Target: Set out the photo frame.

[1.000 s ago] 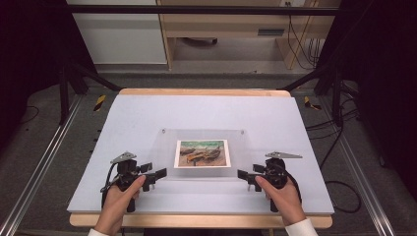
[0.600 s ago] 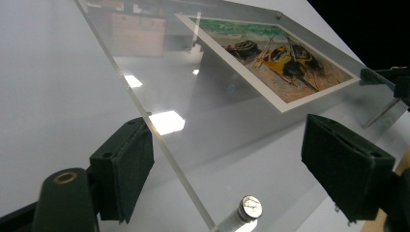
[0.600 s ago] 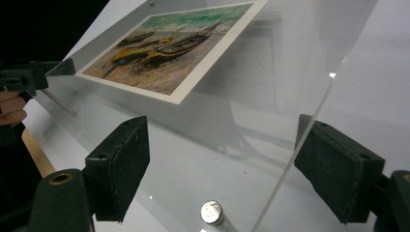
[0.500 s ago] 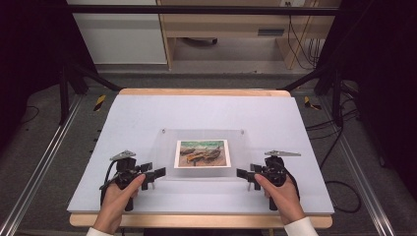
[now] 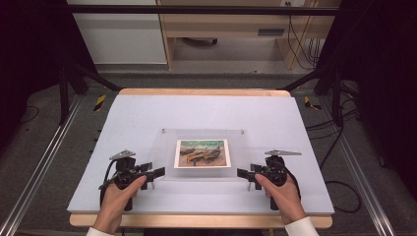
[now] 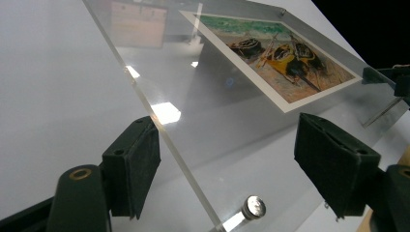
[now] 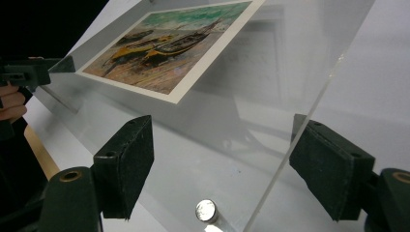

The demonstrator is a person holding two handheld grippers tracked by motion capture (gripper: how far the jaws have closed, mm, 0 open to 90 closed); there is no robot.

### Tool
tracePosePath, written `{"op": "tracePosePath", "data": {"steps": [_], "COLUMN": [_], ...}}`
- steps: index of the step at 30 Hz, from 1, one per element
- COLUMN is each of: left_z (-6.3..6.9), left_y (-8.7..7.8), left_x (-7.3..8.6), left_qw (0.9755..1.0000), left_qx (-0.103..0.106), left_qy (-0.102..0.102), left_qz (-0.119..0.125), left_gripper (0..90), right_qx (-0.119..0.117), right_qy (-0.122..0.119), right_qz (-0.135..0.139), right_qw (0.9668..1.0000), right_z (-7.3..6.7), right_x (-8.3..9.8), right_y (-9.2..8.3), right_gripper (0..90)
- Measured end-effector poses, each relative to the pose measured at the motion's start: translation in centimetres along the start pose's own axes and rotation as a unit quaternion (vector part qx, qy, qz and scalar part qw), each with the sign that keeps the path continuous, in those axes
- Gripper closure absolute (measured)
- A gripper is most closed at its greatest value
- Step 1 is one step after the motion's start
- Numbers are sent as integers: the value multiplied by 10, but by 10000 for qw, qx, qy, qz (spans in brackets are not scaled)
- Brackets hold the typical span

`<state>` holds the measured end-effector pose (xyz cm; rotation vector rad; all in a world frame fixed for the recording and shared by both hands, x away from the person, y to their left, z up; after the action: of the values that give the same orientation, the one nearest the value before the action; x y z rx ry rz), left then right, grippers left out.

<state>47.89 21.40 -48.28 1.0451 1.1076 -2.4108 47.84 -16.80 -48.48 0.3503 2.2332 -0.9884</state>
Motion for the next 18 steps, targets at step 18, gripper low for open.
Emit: {"op": "tracePosePath", "data": {"steps": [18], "left_z": [-1], "left_y": [-3], "left_x": [-7], "left_qw": [9993], "left_qx": [-213], "left_qy": [249], "left_qz": [157], "left_gripper": [308], "right_qx": [160], "right_qy": [-348], "right_qz": [161], "right_qw": [9991], "right_z": [-1], "right_x": [-10], "right_y": [-2], "right_gripper": [324]}}
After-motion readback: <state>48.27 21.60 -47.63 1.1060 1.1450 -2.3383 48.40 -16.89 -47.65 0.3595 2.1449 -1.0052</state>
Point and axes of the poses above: each handheld gripper's, and its own axes: y roughly forward along the jaws, x roughly out of its underside, z roughly to its right, the point moved 5 cm from there along y, roughly forward along the jaws
